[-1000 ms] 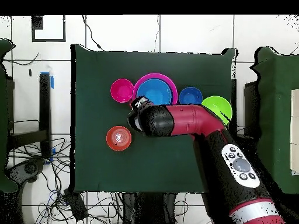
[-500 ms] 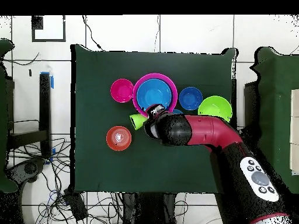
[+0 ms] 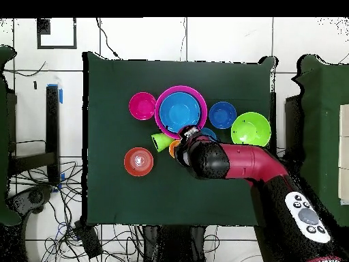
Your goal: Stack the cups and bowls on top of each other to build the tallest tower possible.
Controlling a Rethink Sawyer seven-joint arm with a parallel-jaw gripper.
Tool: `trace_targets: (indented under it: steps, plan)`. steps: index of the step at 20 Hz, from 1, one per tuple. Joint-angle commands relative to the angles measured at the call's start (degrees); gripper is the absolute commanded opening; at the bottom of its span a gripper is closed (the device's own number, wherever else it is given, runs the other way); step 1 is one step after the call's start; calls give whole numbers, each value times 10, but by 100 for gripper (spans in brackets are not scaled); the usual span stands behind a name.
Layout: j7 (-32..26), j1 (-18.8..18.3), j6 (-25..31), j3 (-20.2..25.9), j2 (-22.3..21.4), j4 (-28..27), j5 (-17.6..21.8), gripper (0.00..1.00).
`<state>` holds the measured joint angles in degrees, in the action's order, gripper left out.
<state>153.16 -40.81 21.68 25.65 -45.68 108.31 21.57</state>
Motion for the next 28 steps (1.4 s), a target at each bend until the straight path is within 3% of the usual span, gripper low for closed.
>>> trace_targets:
  steps: [1, 10, 28]
  plan:
    - [-12, 11, -33, -8, 42, 42, 29, 100]
    - [-3, 21, -64, -12, 71, 29, 29, 100]
    - [-18, 11, -66, -6, 85, 26, 30, 100]
